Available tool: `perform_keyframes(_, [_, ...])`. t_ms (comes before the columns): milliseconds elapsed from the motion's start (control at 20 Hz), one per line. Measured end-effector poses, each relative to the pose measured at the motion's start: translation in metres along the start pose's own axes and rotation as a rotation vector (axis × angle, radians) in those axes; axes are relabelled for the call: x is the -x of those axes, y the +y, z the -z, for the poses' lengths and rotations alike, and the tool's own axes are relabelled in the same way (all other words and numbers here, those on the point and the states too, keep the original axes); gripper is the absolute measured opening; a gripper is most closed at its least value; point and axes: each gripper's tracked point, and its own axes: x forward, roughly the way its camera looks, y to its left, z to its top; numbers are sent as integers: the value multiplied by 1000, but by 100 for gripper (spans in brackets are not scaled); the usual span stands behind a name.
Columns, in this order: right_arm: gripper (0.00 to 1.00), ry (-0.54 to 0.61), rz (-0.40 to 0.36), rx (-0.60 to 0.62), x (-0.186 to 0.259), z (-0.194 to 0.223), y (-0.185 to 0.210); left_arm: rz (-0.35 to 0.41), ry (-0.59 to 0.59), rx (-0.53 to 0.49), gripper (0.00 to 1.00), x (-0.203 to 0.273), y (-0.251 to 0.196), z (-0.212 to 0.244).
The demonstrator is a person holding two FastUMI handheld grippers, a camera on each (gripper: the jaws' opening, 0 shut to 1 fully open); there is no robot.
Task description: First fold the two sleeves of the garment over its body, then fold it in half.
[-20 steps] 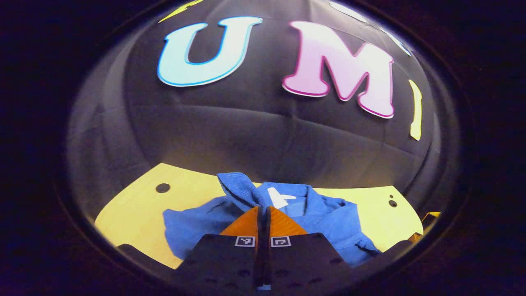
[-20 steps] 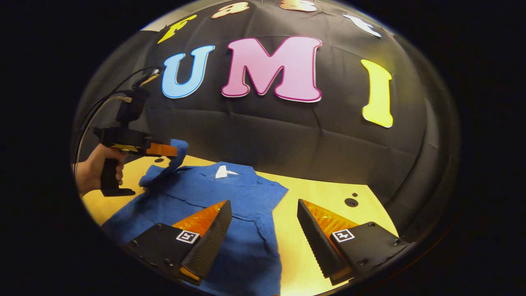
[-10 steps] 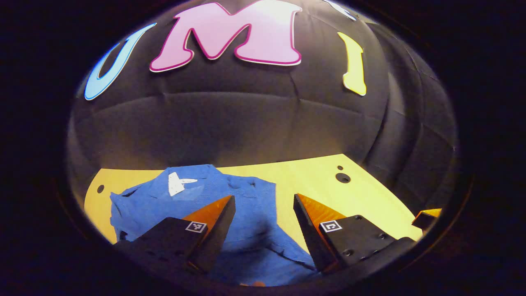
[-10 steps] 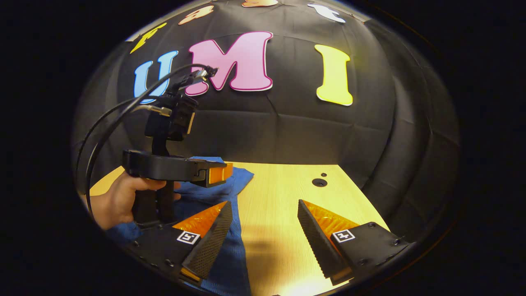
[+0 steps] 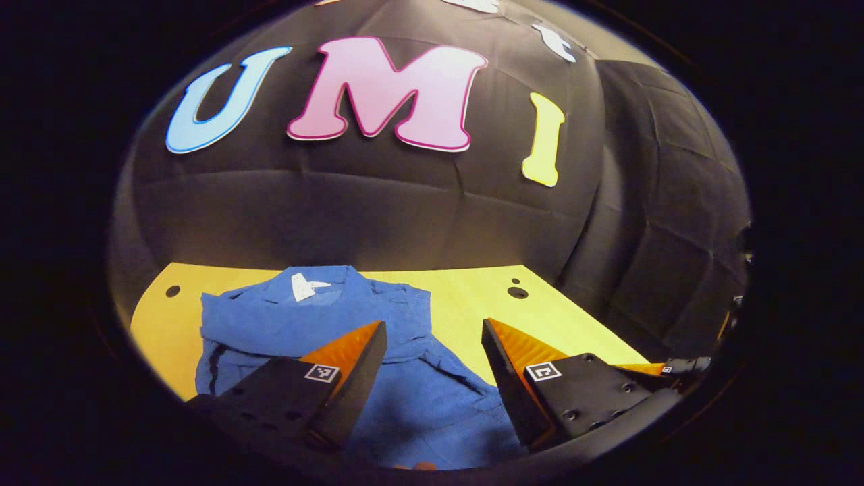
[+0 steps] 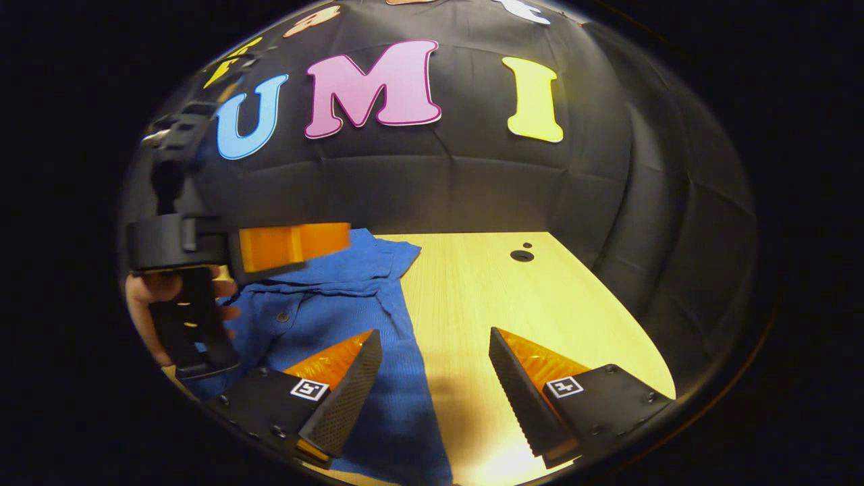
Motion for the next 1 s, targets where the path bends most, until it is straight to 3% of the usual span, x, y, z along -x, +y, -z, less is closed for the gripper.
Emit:
perform_keyframes(150, [100,52,7,7,21,27,16,-111,31,32,83,67,65,39])
perform_keyframes(350, [100,142,27,16,35,61,18,-321,263,51,83,164,162,141])
perform_keyframes(500, [100,197,76,33,44,82,5,-434,343,97,83,213,208,184])
perform_keyframes(650, [100,245,96,-11,56,98,0,-433,395,160,83,227,205,207])
perform_keyframes(1000, [100,379,120,-7,71,148,11,-415,479,174,83,224,171,232])
